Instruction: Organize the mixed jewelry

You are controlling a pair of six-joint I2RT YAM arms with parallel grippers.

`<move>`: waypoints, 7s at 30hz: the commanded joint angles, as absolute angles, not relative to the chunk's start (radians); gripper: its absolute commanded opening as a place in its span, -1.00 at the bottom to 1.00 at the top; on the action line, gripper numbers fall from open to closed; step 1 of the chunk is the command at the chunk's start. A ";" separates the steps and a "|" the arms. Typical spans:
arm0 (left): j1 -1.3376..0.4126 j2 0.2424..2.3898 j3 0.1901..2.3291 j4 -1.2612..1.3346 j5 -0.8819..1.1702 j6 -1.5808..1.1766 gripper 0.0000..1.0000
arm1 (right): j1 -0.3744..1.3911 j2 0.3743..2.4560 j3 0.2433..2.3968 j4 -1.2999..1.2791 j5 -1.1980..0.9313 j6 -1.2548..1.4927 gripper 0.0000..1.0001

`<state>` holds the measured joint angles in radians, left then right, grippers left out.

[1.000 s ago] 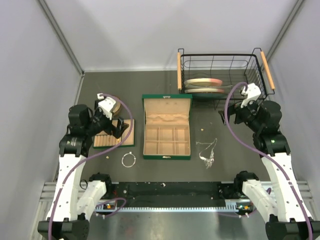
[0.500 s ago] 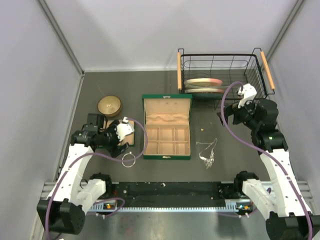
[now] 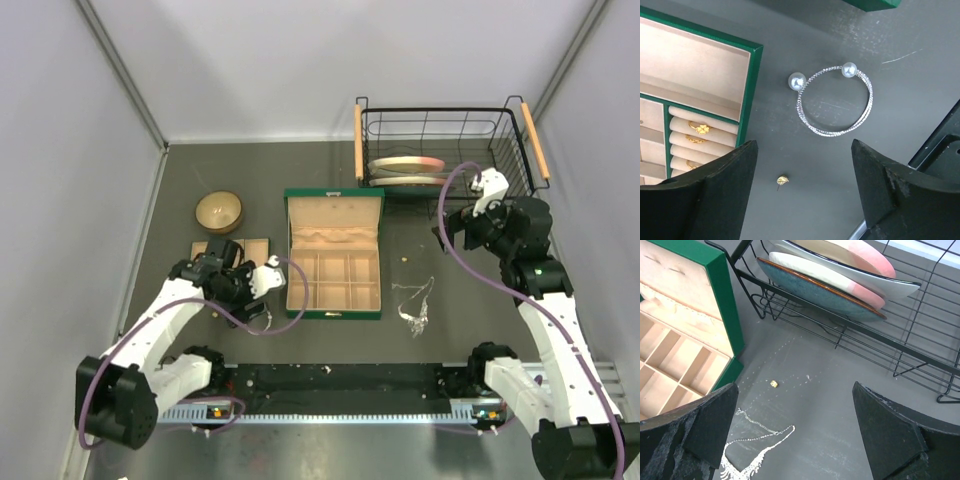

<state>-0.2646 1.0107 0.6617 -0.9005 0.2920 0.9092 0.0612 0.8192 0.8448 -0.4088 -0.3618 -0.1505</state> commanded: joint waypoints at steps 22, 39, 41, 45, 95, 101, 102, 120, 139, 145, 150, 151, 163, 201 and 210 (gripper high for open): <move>-0.351 1.155 0.620 -0.752 0.178 0.799 0.22 | 0.052 0.808 0.842 -0.379 -0.383 -0.173 0.97; -0.394 1.239 0.562 -0.670 0.153 0.778 -0.09 | 0.052 0.801 0.838 -0.379 -0.383 -0.181 0.97; -0.396 1.239 0.551 -0.667 0.158 0.785 -0.20 | 0.052 0.802 0.838 -0.379 -0.383 -0.181 0.98; -0.396 1.250 0.548 -0.676 0.175 0.787 -0.69 | 0.052 0.805 0.836 -0.379 -0.379 -0.183 0.97; -0.916 1.726 1.278 -0.669 -0.033 0.373 -1.00 | 0.052 0.825 0.831 -0.377 -0.365 -0.193 0.97; -0.930 1.718 1.255 -0.667 -0.052 0.374 -1.00 | 0.052 0.818 0.830 -0.377 -0.365 -0.192 0.97; -0.931 1.718 1.252 -0.666 -0.055 0.376 -1.00 | 0.052 0.816 0.831 -0.377 -0.367 -0.190 0.97; -0.979 1.790 1.246 -0.663 -0.055 0.377 -1.00 | 0.052 0.816 0.827 -0.379 -0.373 -0.190 0.98; -0.980 1.727 1.279 -0.709 -0.078 0.399 -0.05 | 0.054 0.830 0.851 -0.423 -0.374 -0.215 0.97; -0.979 1.615 1.339 -0.733 -0.113 0.399 0.04 | 0.052 0.813 0.838 -0.558 -0.367 -0.383 0.97; -0.976 1.487 1.344 -0.732 -0.097 0.417 0.17 | 0.052 0.773 0.776 -0.621 -0.367 -0.546 0.97; -0.973 1.470 1.342 -0.733 -0.092 0.417 0.18 | 0.052 0.776 0.766 -0.624 -0.367 -0.557 0.97; -0.750 1.253 1.246 -0.720 0.089 0.397 0.28 | 0.054 0.991 0.735 -0.502 -0.434 -0.572 0.72; -0.068 1.016 1.039 -0.624 0.566 0.337 0.37 | 0.201 1.446 0.762 -0.166 -0.525 -0.721 0.32; -0.060 1.012 1.032 -0.624 0.561 0.345 0.36 | 0.224 1.494 0.807 -0.207 -0.460 -0.732 0.22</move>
<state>-0.0673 1.0191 1.0225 -0.6724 0.5423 0.3428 0.2066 1.4704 0.7513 -0.2096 -0.4709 -0.7109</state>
